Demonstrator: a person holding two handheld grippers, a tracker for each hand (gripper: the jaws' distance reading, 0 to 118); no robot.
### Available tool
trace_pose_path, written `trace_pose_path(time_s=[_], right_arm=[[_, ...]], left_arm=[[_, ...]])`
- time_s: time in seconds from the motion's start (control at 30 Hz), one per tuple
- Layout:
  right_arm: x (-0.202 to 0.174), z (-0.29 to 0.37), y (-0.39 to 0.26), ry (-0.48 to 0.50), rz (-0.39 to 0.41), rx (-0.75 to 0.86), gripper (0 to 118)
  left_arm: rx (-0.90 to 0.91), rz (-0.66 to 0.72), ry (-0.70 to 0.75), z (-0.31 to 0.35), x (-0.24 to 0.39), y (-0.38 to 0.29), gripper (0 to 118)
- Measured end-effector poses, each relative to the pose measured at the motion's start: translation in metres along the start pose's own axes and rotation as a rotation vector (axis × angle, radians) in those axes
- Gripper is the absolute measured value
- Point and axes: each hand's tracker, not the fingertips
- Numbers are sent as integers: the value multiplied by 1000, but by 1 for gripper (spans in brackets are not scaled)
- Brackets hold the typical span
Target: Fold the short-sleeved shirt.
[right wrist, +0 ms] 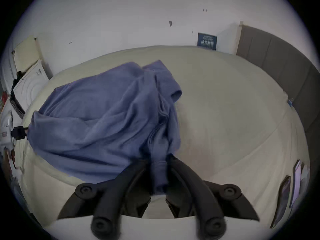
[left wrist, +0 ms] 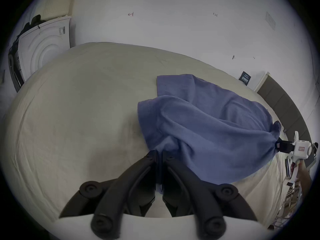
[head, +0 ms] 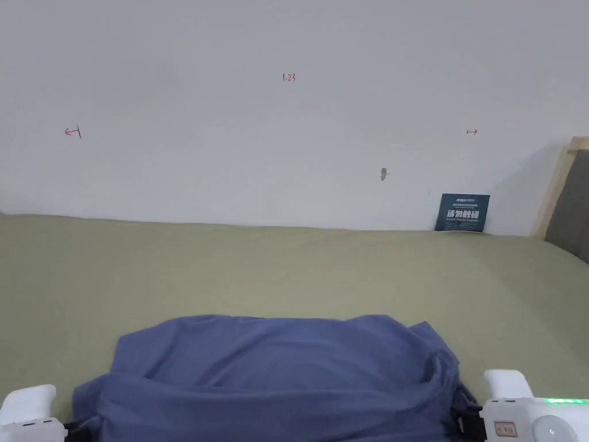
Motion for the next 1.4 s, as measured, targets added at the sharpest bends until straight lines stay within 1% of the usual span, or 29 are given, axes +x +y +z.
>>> trace_pose_path(time_s=[0.03,0.07,0.13,0.17,0.23,0.3,0.37,0.43,0.6,0.7,0.77,0.8,0.87,1.03,1.07,1.1,1.13,1.17,1.2,1.27,1.3,1.33,1.4], right_arm=[[-3,5,2,-8,6,-12,11],[-3,10,3,4,11,-19,11],[-4,25,1,17,32,3,11],[-2,33,0,21,28,13,11],[1,51,-2,56,-27,32,11],[3,67,-7,75,-51,40,11],[2,84,-14,67,-50,43,11],[7,100,-25,38,-55,28,11],[17,133,-65,44,-126,-24,11],[20,147,-96,31,-137,-70,11],[22,151,-117,25,-154,-120,11],[23,151,-126,20,-150,-136,11],[23,149,-139,15,-150,-129,11],[21,140,-141,-6,-145,-114,11],[22,140,-140,-3,-141,-107,13],[23,139,-139,0,-127,-103,24],[24,140,-138,1,-118,-102,48],[25,142,-134,-10,-111,-112,78],[27,145,-131,-50,-96,-126,103],[31,156,-122,-49,-100,-108,104],[31,164,-113,-40,-107,-46,103],[30,170,-105,-43,-110,-7,100],[20,179,-88,-60,-112,63,100]], left_arm=[[2,-4,2,3,0,2,6],[5,-8,-8,7,0,4,6],[38,-27,-23,23,1,6,6],[38,-23,-39,29,-1,7,6],[40,-14,-59,42,-3,9,6],[43,-15,-70,63,2,4,6],[31,-33,-71,75,4,1,6],[14,-58,-67,92,4,-7,6],[-29,-92,-85,119,0,-40,6],[-66,-83,-88,125,-14,-67,6],[-103,-67,-99,127,-21,-84,6],[-108,-60,-88,127,-25,-94,6],[-132,-44,-92,125,-30,-105,6],[-149,-30,-62,119,-34,-111,6],[-149,-31,-67,119,-35,-111,6],[-152,-31,-78,120,-36,-111,15],[-154,-31,-79,121,-37,-110,39],[-161,-31,-77,125,-37,-107,70],[-177,-35,-57,130,-36,-105,88],[-178,-37,-55,142,-38,-95,87],[-134,-42,-87,148,-37,-87,87],[-100,-48,-90,155,-33,-80,87],[-37,-74,-60,164,-22,-62,87]])
